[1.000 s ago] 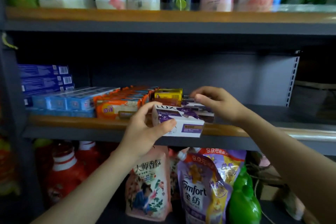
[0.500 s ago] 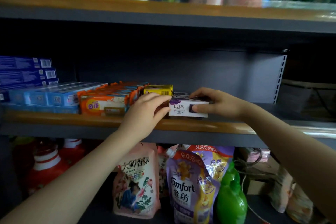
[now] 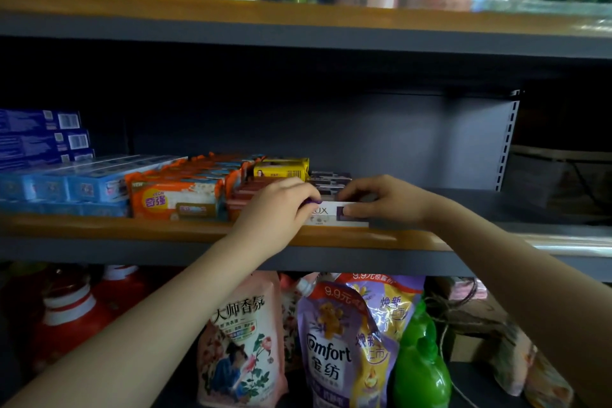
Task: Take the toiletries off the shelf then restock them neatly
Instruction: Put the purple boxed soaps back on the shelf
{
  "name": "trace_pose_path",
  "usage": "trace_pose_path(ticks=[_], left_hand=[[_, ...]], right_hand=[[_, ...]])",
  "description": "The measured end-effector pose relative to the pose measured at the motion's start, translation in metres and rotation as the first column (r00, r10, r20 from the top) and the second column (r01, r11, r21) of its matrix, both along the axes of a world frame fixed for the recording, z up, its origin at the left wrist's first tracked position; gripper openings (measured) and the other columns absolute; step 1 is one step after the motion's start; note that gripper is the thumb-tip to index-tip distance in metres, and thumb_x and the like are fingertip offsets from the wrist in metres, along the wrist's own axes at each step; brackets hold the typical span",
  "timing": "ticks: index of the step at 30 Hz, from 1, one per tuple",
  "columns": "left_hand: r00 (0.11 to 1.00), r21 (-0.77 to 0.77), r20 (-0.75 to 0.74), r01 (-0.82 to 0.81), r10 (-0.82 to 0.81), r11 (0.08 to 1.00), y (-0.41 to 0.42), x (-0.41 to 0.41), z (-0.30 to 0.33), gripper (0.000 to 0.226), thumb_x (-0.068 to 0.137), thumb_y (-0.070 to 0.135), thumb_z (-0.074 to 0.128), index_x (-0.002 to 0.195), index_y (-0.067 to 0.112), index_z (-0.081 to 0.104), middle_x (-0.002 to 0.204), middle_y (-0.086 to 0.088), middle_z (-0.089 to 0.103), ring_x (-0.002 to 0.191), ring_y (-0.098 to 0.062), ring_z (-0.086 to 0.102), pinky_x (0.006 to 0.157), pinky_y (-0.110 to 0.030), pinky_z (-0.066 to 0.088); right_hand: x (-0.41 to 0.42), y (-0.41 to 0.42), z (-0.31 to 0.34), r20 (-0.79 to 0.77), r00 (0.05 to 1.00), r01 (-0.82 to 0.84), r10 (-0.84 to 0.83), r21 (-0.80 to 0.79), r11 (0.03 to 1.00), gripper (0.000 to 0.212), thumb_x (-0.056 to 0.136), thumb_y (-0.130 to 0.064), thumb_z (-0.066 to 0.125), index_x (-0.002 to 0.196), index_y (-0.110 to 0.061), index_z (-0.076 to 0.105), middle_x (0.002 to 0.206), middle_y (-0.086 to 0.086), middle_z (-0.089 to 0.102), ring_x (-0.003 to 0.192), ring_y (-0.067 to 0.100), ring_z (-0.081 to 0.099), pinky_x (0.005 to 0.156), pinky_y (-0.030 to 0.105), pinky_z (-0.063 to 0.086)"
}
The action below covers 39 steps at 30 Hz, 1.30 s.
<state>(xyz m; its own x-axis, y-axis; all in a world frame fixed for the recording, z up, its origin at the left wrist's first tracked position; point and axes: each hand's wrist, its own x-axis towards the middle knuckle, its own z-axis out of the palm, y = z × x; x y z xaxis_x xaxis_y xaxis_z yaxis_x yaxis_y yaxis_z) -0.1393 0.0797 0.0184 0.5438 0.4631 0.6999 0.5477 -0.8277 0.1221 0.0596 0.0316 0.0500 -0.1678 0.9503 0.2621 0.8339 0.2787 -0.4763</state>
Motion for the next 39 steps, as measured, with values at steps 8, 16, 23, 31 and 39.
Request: trace_pose_path(ticks=[8, 16, 23, 31, 39], left_hand=[[0.996, 0.169, -0.089, 0.031, -0.016, 0.985, 0.006, -0.007, -0.005, 0.030, 0.092, 0.027, 0.047, 0.099, 0.010, 0.070, 0.098, -0.003, 0.067, 0.087, -0.020, 0.064, 0.071, -0.034, 0.054], [0.990, 0.195, -0.140, 0.008, 0.019, 0.981, 0.008, -0.008, -0.013, 0.047, 0.088, 0.040, 0.034, 0.085, 0.009, 0.069, 0.084, -0.003, 0.068, 0.078, -0.020, 0.065, 0.063, -0.034, 0.055], [0.996, 0.373, -0.080, 0.064, -0.036, 0.925, -0.006, -0.005, -0.041, 0.033, 0.087, 0.022, 0.047, 0.111, 0.006, 0.063, 0.115, -0.010, 0.062, 0.120, -0.026, 0.049, 0.103, -0.039, 0.038], [0.919, 0.256, -0.207, 0.383, -0.337, 0.888, -0.051, 0.000, -0.164, 0.022, 0.083, 0.013, 0.053, 0.099, 0.007, 0.067, 0.099, -0.008, 0.065, 0.099, -0.020, 0.053, 0.085, -0.031, 0.045], [0.908, -0.436, -0.324, 0.106, -0.266, 0.893, -0.078, 0.014, -0.252, 0.042, 0.092, 0.033, 0.049, 0.133, 0.022, 0.043, 0.135, 0.006, 0.043, 0.128, -0.010, 0.033, 0.106, -0.029, 0.033]], right_hand=[[0.011, 0.010, -0.006, -0.203, 0.964, 0.145, -0.174, -0.149, 0.978, 0.026, 0.098, -0.036, 0.037, 0.108, -0.020, 0.055, 0.112, 0.005, 0.064, 0.098, 0.019, 0.060, 0.091, 0.035, 0.047], [0.001, 0.011, -0.006, 0.210, 0.967, 0.167, -0.144, -0.096, 0.981, 0.056, 0.093, -0.053, 0.036, 0.141, -0.023, 0.037, 0.145, 0.001, 0.041, 0.128, 0.019, 0.041, 0.102, 0.028, 0.030], [-0.005, -0.003, -0.019, 0.275, 0.901, 0.167, -0.336, 0.494, 0.853, 0.037, 0.093, -0.038, 0.048, 0.112, -0.009, 0.060, 0.106, 0.013, 0.063, 0.096, 0.030, 0.057, 0.079, 0.034, 0.044], [0.003, -0.115, -0.120, 0.331, 0.936, -0.025, -0.121, 0.404, 0.914, 0.025, 0.087, -0.030, 0.045, 0.089, -0.012, 0.062, 0.083, 0.003, 0.063, 0.075, 0.020, 0.058, 0.063, 0.029, 0.042], [0.002, -0.117, -0.217, 0.628, 0.768, 0.258, 0.124, -0.481, 0.838, 0.065, 0.086, -0.041, 0.062, 0.136, -0.009, 0.037, 0.138, 0.011, 0.045, 0.126, 0.028, 0.044, 0.101, 0.037, 0.038]])
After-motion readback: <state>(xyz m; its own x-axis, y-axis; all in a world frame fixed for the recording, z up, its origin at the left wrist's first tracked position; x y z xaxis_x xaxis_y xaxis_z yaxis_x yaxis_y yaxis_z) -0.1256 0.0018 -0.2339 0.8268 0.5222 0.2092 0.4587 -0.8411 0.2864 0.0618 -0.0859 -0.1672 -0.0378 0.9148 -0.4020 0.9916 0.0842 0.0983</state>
